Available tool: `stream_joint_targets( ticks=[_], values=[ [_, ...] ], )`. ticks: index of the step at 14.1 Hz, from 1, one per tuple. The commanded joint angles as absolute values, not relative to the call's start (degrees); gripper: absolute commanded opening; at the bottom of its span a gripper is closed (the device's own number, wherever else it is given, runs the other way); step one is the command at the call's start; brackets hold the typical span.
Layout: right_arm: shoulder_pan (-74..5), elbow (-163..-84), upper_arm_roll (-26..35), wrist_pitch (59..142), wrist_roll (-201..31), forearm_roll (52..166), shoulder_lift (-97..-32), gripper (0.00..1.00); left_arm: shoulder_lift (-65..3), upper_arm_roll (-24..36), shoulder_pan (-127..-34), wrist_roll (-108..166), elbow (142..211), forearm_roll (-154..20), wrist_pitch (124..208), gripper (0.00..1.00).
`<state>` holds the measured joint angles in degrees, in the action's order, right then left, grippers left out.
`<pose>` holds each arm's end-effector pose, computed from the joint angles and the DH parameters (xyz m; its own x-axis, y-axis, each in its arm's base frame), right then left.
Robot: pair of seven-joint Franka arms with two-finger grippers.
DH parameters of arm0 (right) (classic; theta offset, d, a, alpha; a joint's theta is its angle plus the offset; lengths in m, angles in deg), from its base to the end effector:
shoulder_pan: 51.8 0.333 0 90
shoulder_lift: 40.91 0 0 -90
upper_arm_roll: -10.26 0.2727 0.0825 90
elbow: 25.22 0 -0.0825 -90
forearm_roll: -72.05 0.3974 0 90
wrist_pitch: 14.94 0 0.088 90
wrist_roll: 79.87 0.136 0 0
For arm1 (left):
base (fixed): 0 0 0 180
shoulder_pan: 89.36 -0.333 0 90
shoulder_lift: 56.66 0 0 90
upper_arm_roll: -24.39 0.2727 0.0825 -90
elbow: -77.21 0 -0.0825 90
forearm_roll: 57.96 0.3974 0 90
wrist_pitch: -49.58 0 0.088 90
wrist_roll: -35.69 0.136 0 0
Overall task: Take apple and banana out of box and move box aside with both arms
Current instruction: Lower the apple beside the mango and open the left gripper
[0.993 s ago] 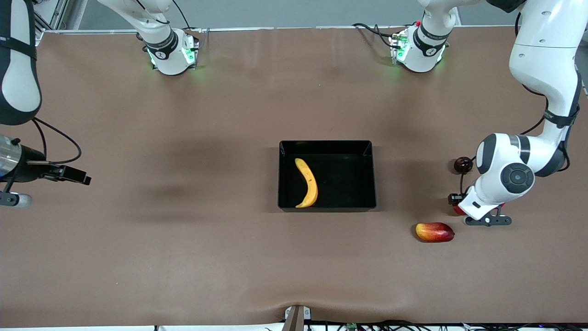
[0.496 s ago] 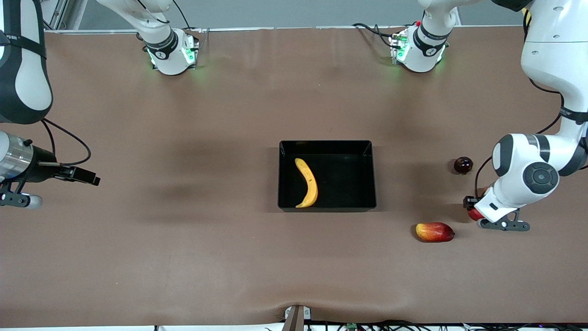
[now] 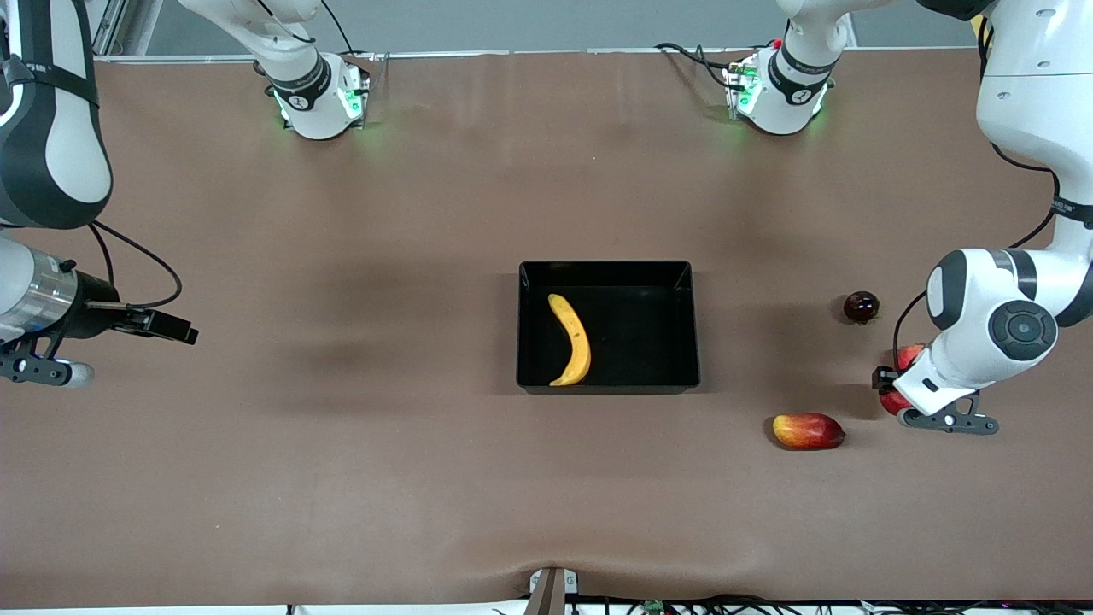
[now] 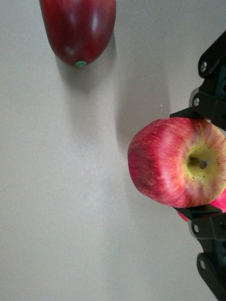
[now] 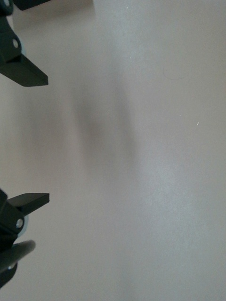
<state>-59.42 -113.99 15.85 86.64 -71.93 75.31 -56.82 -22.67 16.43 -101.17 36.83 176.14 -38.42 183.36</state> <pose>0.6396 -0.0206 0.4123 0.9804 -0.1861 -0.0642 -0.1906 -0.9789 -0.0735 0.6576 0.0598 0.1722 0.9868 -0.1618 0.0047 -0.1586 -0.9722 -0.1724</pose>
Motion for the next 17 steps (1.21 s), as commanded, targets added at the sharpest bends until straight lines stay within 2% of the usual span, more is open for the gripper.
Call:
stream_joint_targets(
  ticks=[1,17],
  values=[
    [-59.44,-113.11,15.89,85.78,-71.08,75.74,-57.08,1.0,-21.33,16.13,-101.14,36.31,174.77,-38.01,183.17,0.0],
    [-59.88,-112.76,15.8,85.78,-71.26,75.74,-57.08,1.0,-11.05,16.04,-101.32,36.23,163.34,-40.47,183.87,0.0]
  ],
)
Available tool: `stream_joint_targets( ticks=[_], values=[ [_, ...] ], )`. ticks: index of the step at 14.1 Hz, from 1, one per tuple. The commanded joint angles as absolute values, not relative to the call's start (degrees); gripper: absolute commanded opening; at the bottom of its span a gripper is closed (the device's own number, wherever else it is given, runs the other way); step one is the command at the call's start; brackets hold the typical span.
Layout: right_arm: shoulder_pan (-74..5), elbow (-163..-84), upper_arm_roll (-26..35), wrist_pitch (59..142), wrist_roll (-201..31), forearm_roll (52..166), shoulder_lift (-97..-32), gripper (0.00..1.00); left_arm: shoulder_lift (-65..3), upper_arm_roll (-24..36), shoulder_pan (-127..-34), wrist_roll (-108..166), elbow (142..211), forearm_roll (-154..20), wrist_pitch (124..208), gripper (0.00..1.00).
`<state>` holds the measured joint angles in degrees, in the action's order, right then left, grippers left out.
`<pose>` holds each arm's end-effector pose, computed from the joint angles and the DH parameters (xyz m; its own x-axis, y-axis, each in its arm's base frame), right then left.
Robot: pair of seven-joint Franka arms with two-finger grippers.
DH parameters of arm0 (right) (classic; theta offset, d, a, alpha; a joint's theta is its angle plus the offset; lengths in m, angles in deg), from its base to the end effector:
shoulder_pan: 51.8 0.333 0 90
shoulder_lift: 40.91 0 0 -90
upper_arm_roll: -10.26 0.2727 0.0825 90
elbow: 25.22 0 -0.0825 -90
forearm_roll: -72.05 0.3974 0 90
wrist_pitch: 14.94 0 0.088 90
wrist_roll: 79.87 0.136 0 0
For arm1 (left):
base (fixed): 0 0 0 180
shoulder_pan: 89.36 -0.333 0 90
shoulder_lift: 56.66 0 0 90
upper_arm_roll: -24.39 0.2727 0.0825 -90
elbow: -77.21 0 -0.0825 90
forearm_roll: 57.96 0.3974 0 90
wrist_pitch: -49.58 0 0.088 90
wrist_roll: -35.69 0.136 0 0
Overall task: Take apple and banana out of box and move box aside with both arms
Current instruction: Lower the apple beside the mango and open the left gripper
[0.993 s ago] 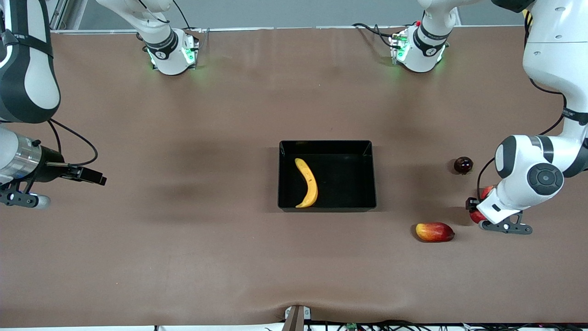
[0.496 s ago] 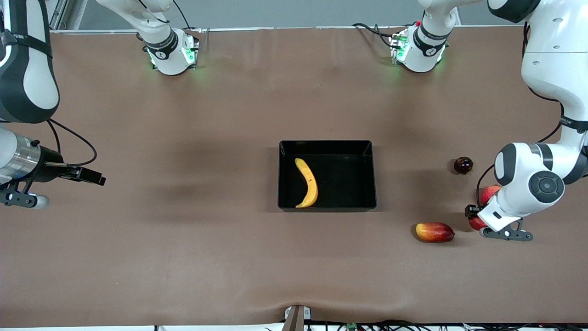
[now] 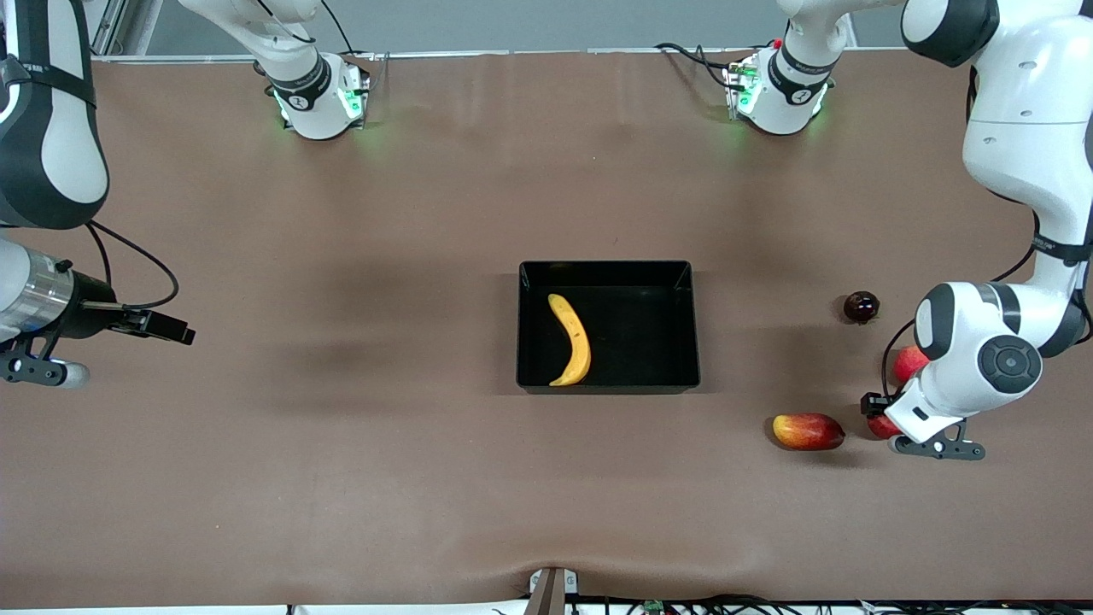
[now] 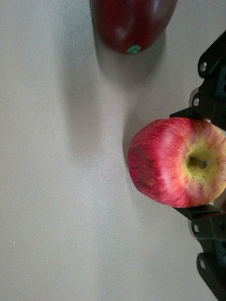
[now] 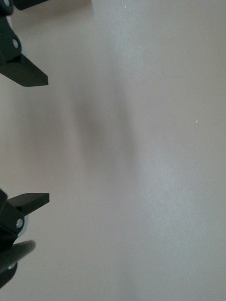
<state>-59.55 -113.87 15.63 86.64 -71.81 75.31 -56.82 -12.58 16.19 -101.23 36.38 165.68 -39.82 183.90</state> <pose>0.6398 -0.0244 0.4133 0.9790 -0.1941 -0.0622 -0.1984 -0.9774 -0.0726 0.6891 0.0634 0.1351 0.9917 -0.1248 0.0302 -0.1196 -0.9835 -0.1354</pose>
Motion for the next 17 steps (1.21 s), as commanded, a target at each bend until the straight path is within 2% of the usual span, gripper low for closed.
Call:
stream_joint_targets(
  ticks=[1,2,3,4,6,12,15,17],
  values=[
    [-59.88,-112.76,15.8,85.78,-71.26,75.74,-57.08,1.0,-10.79,16.04,-101.32,35.79,163.34,-40.56,183.87,0.0],
    [-59.88,-112.76,15.8,85.78,-71.26,75.74,-57.08,1.0,-10.78,16.04,-101.32,35.61,163.25,-40.64,183.96,0.0],
    [-59.88,-112.76,15.8,85.87,-71.17,75.65,-57.08,1.0,-10.96,16.04,-101.06,35.0,163.25,-40.64,183.96,0.4],
    [-59.88,-112.76,15.8,85.79,-71.17,75.74,-57.08,1.0,-11.48,15.95,-101.23,33.69,163.25,-40.64,183.87,0.99],
    [-59.88,-112.67,15.8,85.78,-71.17,75.74,-57.08,1.0,-14.2,15.08,-101.23,33.15,163.42,-40.56,183.09,1.0],
    [-59.88,-112.67,15.8,85.78,-71.17,75.74,-57.08,1.0,-25.53,11.74,-101.49,33.06,164.3,-43.71,168.87,1.0],
    [-59.97,-112.67,15.8,85.87,-71.26,75.74,-57.08,1.0,-29.32,6.91,-101.49,29.65,164.39,-44.34,163.15,1.0],
    [-59.88,-112.67,15.8,85.87,-71.17,75.74,-57.08,1.0,-30.38,1.57,-101.67,24.12,164.39,-44.34,160.42,1.0]
  ],
)
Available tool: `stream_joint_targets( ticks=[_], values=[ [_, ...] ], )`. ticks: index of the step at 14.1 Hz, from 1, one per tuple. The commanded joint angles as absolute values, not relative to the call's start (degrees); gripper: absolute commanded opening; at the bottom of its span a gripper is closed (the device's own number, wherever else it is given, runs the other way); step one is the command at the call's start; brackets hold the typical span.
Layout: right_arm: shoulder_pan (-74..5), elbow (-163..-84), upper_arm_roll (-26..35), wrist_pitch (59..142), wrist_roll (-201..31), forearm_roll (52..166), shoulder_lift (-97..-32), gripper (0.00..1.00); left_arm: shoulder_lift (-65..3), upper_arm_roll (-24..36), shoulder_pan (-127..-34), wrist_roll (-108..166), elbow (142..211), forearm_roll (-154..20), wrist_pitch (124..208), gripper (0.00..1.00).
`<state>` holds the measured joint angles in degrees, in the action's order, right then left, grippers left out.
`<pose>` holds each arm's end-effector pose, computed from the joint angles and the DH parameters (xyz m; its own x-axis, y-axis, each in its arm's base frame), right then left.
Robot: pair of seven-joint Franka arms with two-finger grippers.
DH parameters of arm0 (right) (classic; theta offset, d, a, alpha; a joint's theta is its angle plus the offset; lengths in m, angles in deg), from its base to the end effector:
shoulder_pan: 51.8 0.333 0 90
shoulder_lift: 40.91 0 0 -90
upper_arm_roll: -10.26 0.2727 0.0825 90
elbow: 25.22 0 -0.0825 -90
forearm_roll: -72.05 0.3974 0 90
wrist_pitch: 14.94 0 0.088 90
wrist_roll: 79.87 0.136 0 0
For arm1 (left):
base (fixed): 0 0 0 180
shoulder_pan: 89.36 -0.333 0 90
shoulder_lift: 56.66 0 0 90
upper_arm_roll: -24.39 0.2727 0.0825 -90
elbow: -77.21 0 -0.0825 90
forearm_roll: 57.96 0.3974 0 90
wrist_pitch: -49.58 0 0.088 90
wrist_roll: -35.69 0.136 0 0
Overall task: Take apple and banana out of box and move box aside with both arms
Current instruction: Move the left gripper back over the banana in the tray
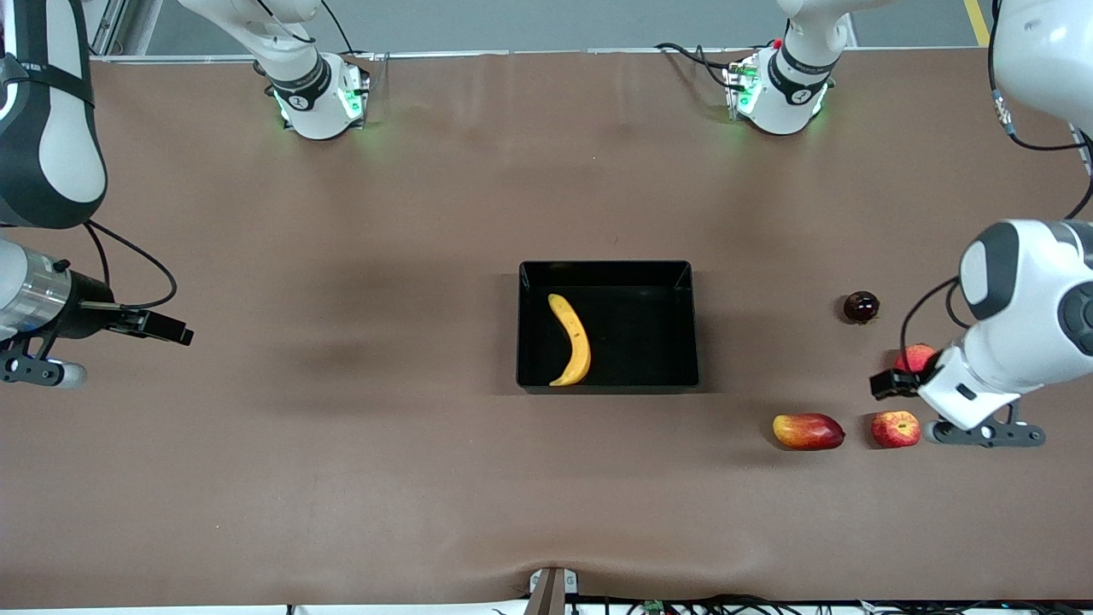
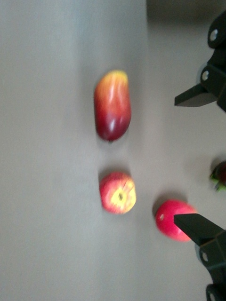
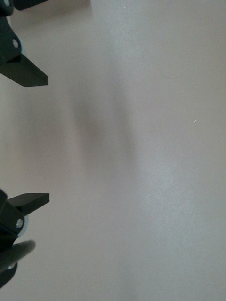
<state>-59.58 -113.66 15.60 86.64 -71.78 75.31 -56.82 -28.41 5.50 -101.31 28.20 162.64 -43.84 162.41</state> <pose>0.6403 -0.0251 0.4150 0.9789 -0.1957 -0.0586 -0.1997 -0.9771 -0.0730 0.6855 -0.0361 0.3276 0.9986 -0.0479 0.0212 -0.0463 -0.9963 -0.0722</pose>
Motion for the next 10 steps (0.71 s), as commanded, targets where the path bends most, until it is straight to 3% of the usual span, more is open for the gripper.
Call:
stream_joint_targets(
  ticks=[1,3,10],
  values=[
    [-59.88,-112.67,15.8,85.79,-71.26,75.74,-57.08,1.0,-30.21,-1.77,-101.58,21.92,164.31,-44.42,160.23,1.0],
    [-59.88,-112.67,15.8,85.87,-71.26,75.65,-57.08,1.0,-29.51,-6.88,-99.75,12.55,164.13,-44.34,160.32,1.0],
    [-59.88,-112.67,15.8,85.78,-71.17,75.65,-57.08,1.0,-21.44,-6.9,-82.0,-8.32,163.16,-37.93,166.89,1.0]
  ],
)
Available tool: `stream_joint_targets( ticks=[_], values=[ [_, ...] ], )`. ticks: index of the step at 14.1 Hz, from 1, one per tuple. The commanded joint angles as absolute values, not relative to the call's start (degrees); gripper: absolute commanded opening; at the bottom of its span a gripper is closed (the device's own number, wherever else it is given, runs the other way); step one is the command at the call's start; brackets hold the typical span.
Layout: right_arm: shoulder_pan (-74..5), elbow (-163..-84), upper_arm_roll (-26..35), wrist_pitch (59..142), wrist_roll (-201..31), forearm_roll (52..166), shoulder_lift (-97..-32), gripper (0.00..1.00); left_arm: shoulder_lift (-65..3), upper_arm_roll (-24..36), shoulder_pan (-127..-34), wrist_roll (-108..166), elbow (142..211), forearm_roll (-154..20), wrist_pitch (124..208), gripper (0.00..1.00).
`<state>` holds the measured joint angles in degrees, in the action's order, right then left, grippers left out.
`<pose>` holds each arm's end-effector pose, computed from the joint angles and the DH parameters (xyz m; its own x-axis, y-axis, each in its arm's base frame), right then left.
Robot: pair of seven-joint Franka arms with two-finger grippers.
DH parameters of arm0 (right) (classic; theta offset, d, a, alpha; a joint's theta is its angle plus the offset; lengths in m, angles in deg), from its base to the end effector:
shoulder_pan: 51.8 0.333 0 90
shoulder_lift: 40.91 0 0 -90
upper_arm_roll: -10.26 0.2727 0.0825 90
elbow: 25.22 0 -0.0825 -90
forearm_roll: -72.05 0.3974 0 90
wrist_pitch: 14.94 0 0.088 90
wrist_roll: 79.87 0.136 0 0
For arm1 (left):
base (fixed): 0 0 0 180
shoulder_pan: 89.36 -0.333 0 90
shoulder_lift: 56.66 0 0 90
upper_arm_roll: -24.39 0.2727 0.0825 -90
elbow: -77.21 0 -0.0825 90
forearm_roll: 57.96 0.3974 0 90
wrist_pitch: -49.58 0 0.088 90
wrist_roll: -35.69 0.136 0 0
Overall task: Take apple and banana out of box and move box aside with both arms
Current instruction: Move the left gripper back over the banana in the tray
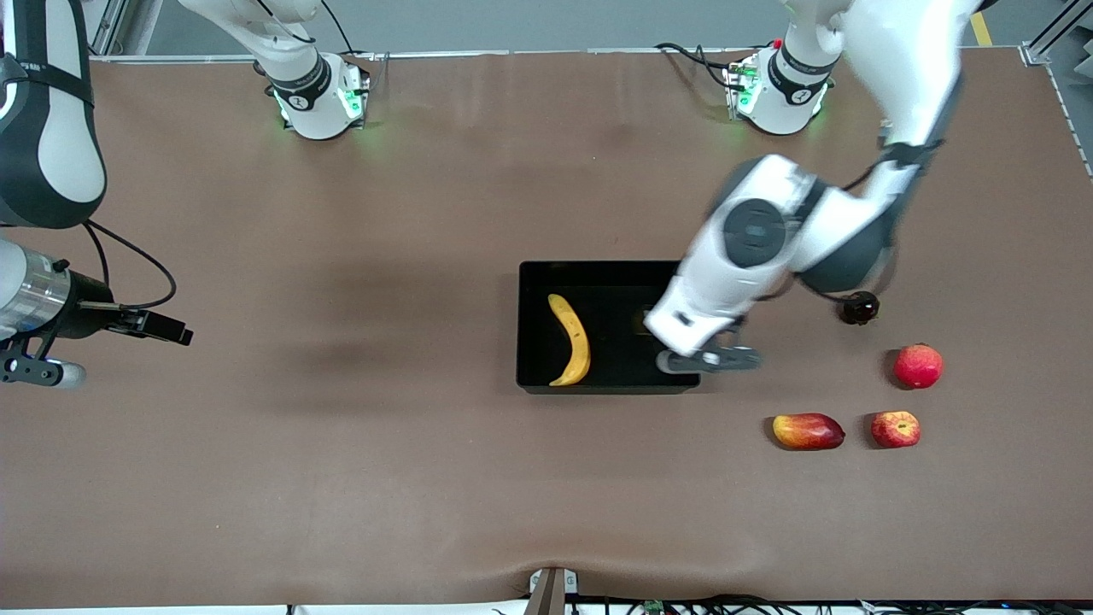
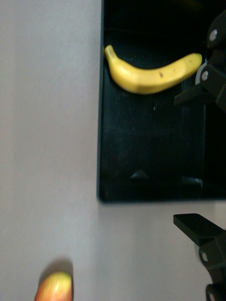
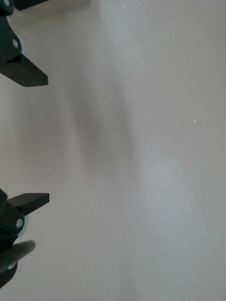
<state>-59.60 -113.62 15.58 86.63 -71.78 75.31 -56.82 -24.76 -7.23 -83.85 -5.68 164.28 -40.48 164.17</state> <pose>0.6404 -0.0255 0.4154 0.9788 -0.1964 -0.0581 -0.2004 -0.9770 -0.0730 0.5834 -0.3583 0.3029 0.9998 0.0170 0.0066 0.0170 -0.9998 0.0093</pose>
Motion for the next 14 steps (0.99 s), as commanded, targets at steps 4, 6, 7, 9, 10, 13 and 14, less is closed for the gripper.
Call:
stream_joint_targets(
  ticks=[4,6,7,9,10,13,14],
  values=[
    [-59.8,-112.85,15.71,85.78,-71.35,75.57,-57.08,1.0,-15.02,-5.68,-77.69,-8.95,162.81,-36.43,176.38,1.0],
    [-59.71,-112.93,15.71,85.78,-71.35,75.57,-57.08,1.0,-13.43,-2.44,-73.92,-9.31,162.81,-36.43,177.54,1.0],
    [-59.71,-112.94,15.71,85.78,-71.35,75.57,-57.08,1.0,-12.55,-0.59,-71.89,-9.31,162.72,-36.43,177.72,1.0],
    [-59.88,-113.02,15.71,85.7,-71.35,75.57,-57.08,1.0,-10.18,3.02,-67.59,-10.7,161.68,-36.77,179.91,1.0],
    [-59.88,-113.11,15.71,85.7,-71.26,75.57,-57.08,1.0,-8.78,3.99,-66.35,-12.1,160.63,-36.69,180.35,1.0],
    [-59.88,-113.2,15.71,85.7,-71.26,75.57,-57.08,1.0,-6.05,4.7,-65.02,-13.08,159.74,-36.51,182.11,0.91],
    [-59.71,-113.29,15.71,85.7,-71.26,75.57,-57.08,1.0,-5.17,4.7,-64.93,-14.04,159.74,-36.69,182.9,0.56]
  ],
)
